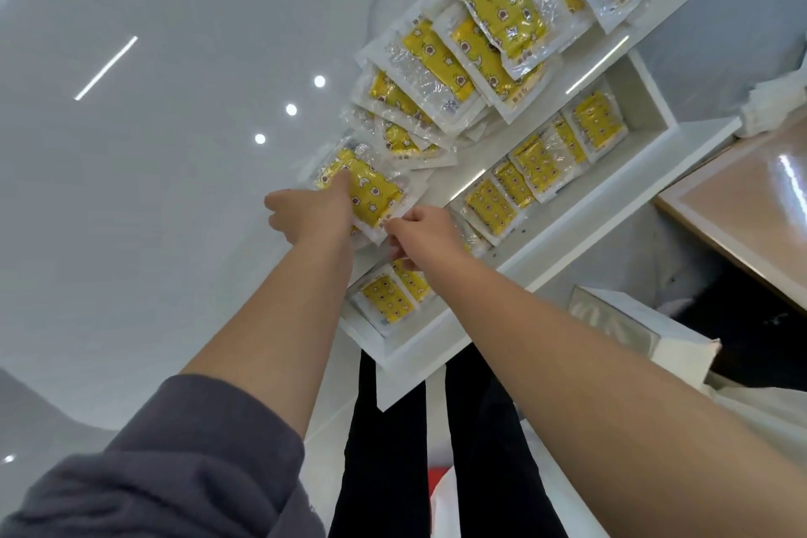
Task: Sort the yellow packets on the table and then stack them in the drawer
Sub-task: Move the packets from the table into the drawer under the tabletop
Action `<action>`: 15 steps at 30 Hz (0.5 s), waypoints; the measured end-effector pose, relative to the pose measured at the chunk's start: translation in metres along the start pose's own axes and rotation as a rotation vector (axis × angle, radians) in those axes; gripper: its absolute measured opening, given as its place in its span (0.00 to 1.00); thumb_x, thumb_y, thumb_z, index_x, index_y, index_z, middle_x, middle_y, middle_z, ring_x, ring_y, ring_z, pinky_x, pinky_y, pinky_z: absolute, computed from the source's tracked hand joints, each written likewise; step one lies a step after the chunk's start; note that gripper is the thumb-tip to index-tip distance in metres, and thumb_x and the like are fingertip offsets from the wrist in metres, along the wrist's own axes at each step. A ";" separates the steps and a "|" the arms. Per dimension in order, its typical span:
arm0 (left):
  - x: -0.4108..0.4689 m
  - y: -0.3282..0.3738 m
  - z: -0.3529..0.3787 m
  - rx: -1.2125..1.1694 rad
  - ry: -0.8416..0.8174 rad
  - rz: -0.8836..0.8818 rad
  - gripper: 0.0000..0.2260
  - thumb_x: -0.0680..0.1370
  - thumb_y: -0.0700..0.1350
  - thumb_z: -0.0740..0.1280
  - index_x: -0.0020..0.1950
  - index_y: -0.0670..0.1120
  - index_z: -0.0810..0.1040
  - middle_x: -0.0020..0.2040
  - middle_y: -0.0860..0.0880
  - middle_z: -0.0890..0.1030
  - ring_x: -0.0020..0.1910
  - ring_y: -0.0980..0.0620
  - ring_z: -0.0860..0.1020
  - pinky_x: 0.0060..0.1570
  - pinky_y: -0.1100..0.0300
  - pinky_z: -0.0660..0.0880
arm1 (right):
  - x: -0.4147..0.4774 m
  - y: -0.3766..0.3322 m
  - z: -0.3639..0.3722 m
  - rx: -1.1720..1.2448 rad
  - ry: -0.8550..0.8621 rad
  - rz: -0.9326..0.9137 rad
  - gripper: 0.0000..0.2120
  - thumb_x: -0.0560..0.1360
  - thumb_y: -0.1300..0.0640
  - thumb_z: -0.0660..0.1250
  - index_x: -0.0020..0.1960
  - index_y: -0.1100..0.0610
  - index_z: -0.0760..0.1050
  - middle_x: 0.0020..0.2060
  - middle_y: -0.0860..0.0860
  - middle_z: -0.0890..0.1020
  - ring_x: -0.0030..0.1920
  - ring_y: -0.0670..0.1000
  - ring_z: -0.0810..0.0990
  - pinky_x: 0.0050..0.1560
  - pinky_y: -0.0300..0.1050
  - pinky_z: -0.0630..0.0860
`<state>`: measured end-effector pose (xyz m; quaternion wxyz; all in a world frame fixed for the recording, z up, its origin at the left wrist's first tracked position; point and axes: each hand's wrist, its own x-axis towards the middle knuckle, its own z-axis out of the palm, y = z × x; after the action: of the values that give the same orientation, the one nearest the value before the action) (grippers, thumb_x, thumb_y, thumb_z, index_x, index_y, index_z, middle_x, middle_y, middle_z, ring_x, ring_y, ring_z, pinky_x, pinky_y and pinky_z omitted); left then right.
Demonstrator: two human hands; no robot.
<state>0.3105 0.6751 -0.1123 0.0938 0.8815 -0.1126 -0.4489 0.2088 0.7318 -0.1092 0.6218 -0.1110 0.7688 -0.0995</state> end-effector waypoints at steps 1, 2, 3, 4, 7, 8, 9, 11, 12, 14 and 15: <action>0.004 -0.001 -0.001 0.043 0.010 0.010 0.36 0.68 0.56 0.76 0.66 0.43 0.63 0.66 0.44 0.68 0.58 0.43 0.73 0.55 0.48 0.75 | -0.001 -0.001 0.001 -0.014 -0.017 -0.001 0.08 0.77 0.58 0.67 0.40 0.57 0.72 0.33 0.52 0.80 0.31 0.50 0.81 0.28 0.39 0.75; 0.008 -0.002 -0.002 0.093 0.022 0.036 0.36 0.66 0.58 0.76 0.64 0.43 0.65 0.65 0.44 0.69 0.59 0.42 0.74 0.57 0.45 0.75 | -0.001 -0.001 0.002 -0.057 -0.028 -0.015 0.07 0.76 0.59 0.67 0.40 0.57 0.72 0.34 0.53 0.81 0.32 0.50 0.82 0.30 0.41 0.77; 0.010 -0.004 -0.003 0.141 0.029 0.073 0.35 0.64 0.61 0.75 0.62 0.43 0.68 0.62 0.44 0.72 0.57 0.42 0.75 0.57 0.42 0.74 | -0.001 -0.001 0.002 -0.115 -0.031 -0.036 0.07 0.76 0.58 0.67 0.40 0.57 0.72 0.35 0.54 0.82 0.32 0.51 0.82 0.33 0.44 0.78; 0.013 -0.005 -0.004 0.184 0.020 0.113 0.33 0.62 0.63 0.74 0.58 0.44 0.72 0.58 0.45 0.75 0.54 0.42 0.77 0.57 0.41 0.74 | -0.001 -0.001 0.002 -0.173 -0.033 -0.055 0.07 0.75 0.58 0.67 0.40 0.57 0.72 0.37 0.55 0.82 0.33 0.51 0.83 0.36 0.45 0.80; 0.018 -0.005 -0.007 0.260 -0.033 0.193 0.27 0.61 0.65 0.72 0.48 0.45 0.76 0.49 0.46 0.80 0.48 0.43 0.80 0.56 0.41 0.74 | 0.000 -0.002 -0.006 -0.284 -0.054 -0.068 0.07 0.75 0.55 0.68 0.41 0.58 0.74 0.39 0.57 0.84 0.33 0.50 0.84 0.41 0.49 0.82; 0.018 -0.003 -0.008 0.267 -0.046 0.212 0.24 0.64 0.63 0.73 0.47 0.46 0.74 0.49 0.47 0.80 0.49 0.43 0.80 0.56 0.42 0.74 | 0.001 -0.001 -0.010 -0.300 -0.052 -0.067 0.08 0.76 0.53 0.67 0.41 0.57 0.75 0.39 0.57 0.84 0.33 0.51 0.84 0.42 0.51 0.82; 0.019 -0.002 -0.010 0.270 -0.060 0.230 0.22 0.66 0.60 0.74 0.47 0.46 0.73 0.49 0.47 0.79 0.49 0.44 0.79 0.55 0.44 0.75 | 0.002 0.000 -0.014 -0.307 -0.028 -0.074 0.09 0.76 0.52 0.67 0.41 0.57 0.74 0.38 0.56 0.84 0.34 0.51 0.84 0.44 0.53 0.82; 0.020 -0.002 -0.017 0.254 -0.110 0.306 0.17 0.70 0.55 0.74 0.49 0.47 0.72 0.49 0.47 0.79 0.50 0.45 0.79 0.52 0.47 0.78 | 0.005 0.000 -0.023 -0.319 0.064 -0.122 0.11 0.75 0.49 0.67 0.41 0.56 0.72 0.38 0.51 0.82 0.38 0.52 0.84 0.45 0.54 0.82; 0.020 -0.004 -0.022 0.241 -0.152 0.354 0.16 0.71 0.53 0.74 0.50 0.47 0.73 0.49 0.48 0.79 0.50 0.46 0.80 0.51 0.48 0.78 | 0.005 0.000 -0.028 -0.302 0.095 -0.168 0.09 0.75 0.48 0.67 0.43 0.54 0.72 0.40 0.49 0.82 0.41 0.52 0.83 0.46 0.53 0.81; 0.013 -0.006 -0.034 0.240 -0.247 0.439 0.14 0.72 0.50 0.74 0.52 0.48 0.74 0.48 0.50 0.80 0.47 0.49 0.80 0.46 0.52 0.79 | 0.005 -0.002 -0.037 -0.201 0.042 -0.267 0.10 0.74 0.47 0.69 0.50 0.51 0.74 0.46 0.47 0.79 0.48 0.50 0.81 0.48 0.48 0.80; 0.008 -0.007 -0.040 0.236 -0.302 0.462 0.13 0.73 0.49 0.74 0.53 0.48 0.75 0.47 0.51 0.81 0.45 0.51 0.81 0.43 0.55 0.79 | 0.006 -0.002 -0.043 -0.163 -0.034 -0.295 0.13 0.74 0.47 0.70 0.55 0.51 0.74 0.49 0.46 0.79 0.50 0.49 0.80 0.49 0.45 0.78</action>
<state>0.3485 0.6817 -0.0974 0.0725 0.7606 -0.3743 -0.5254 0.1659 0.7285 -0.1051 0.6023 -0.2741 0.7392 -0.1252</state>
